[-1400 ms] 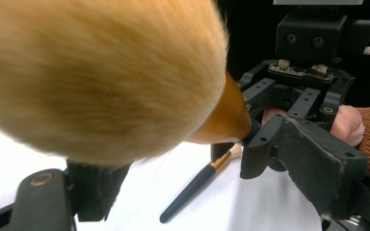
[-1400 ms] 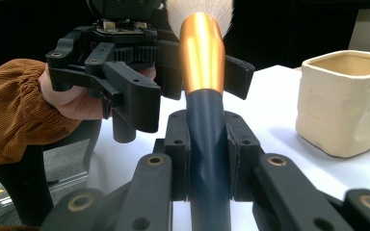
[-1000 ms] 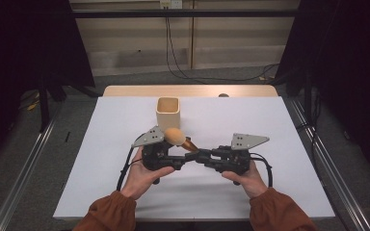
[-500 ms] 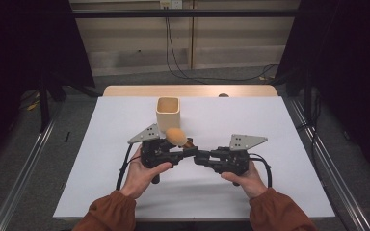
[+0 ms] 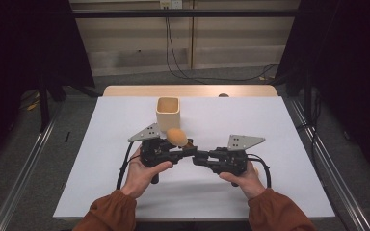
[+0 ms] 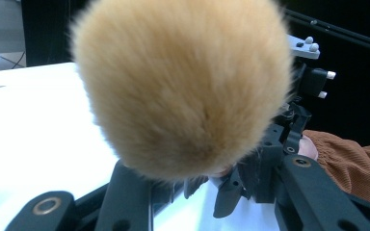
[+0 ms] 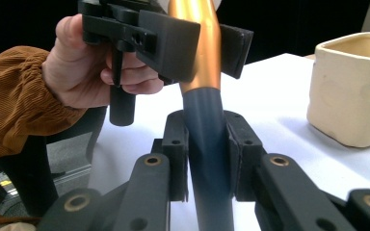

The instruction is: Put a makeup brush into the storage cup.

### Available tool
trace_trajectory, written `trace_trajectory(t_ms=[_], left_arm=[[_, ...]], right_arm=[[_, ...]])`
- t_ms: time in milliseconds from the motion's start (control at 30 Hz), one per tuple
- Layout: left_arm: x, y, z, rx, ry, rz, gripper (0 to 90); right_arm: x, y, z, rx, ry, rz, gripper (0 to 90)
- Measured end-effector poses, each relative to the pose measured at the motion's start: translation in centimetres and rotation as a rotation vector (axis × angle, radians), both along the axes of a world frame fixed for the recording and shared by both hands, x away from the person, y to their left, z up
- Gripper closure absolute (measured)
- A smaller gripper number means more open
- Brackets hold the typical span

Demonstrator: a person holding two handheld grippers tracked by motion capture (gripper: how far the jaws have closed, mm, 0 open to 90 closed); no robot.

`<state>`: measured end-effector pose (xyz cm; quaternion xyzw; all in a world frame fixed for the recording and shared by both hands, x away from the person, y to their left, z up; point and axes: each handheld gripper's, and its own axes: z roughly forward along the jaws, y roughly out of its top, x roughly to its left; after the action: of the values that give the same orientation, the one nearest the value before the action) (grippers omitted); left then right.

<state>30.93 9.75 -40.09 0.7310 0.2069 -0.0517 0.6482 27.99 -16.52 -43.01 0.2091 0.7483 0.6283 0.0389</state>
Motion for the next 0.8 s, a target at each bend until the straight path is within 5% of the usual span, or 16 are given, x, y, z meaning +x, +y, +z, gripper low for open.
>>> trace_trajectory(t_ms=[433,800], left_arm=[[-0.08,0.01,0.36,0.036,-0.001,0.014,63.4],[0.12,0.19,0.44,0.055,0.002,0.031,63.9]], right_arm=[[0.05,0.0,-0.07,-0.022,0.005,-0.025,68.2],[0.09,0.04,-0.05,-0.051,0.01,-0.052,48.3]])
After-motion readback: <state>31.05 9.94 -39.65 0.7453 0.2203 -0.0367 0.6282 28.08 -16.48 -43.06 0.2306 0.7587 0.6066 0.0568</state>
